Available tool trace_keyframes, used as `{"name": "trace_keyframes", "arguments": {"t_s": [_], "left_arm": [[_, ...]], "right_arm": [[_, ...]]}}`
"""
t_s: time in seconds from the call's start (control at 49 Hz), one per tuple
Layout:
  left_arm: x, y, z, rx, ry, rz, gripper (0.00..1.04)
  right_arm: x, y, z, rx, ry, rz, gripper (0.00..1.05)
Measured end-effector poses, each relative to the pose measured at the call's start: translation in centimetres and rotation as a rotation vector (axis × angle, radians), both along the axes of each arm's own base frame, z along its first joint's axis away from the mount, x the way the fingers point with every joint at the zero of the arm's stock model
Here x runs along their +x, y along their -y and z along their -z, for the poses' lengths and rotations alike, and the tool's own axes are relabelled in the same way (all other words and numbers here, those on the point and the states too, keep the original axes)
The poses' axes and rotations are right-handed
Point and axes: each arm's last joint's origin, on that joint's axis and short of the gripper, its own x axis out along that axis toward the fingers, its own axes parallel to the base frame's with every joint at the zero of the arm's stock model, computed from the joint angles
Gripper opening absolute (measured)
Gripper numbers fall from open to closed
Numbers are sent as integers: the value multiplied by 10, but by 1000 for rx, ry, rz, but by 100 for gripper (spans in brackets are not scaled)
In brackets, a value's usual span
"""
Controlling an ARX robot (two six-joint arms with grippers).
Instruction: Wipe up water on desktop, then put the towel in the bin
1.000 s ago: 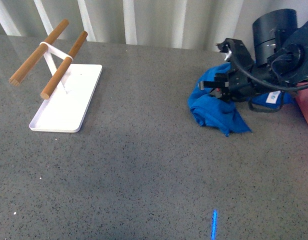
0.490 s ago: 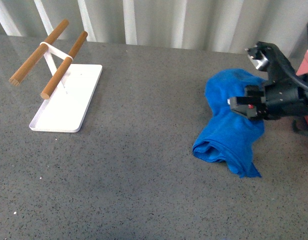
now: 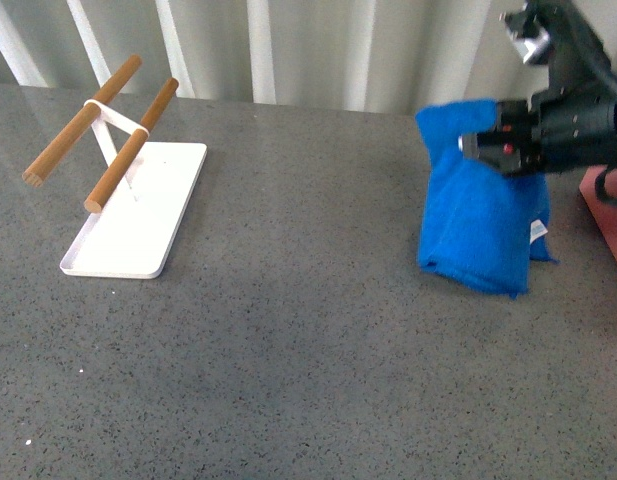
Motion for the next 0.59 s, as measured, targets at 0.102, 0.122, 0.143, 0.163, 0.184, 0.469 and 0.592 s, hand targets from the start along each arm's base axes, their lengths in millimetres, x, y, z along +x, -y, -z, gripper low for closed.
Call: {"name": "trace_keyframes", "arguments": {"t_s": [0.102, 0.122, 0.143, 0.163, 0.184, 0.469, 0.592], "left_arm": [[0, 0, 0, 0, 0, 0, 98], [0, 0, 0, 0, 0, 0, 98], [0, 0, 0, 0, 0, 0, 98], [0, 0, 0, 0, 0, 0, 98], [0, 0, 0, 0, 0, 0, 98], [0, 0, 0, 0, 0, 0, 98], [0, 0, 0, 0, 0, 0, 98]], "right_arm": [[9, 11, -47, -8, 151, 35, 4], [10, 15, -60, -6, 185, 44, 4], [10, 19, -68, -3, 206, 50, 4], [10, 24, -80, -4, 238, 62, 4], [9, 28, -88, -6, 259, 70, 4], [-17, 86, -134, -72, 409, 215, 4], [-31, 109, -128, -94, 415, 283, 4]]}}
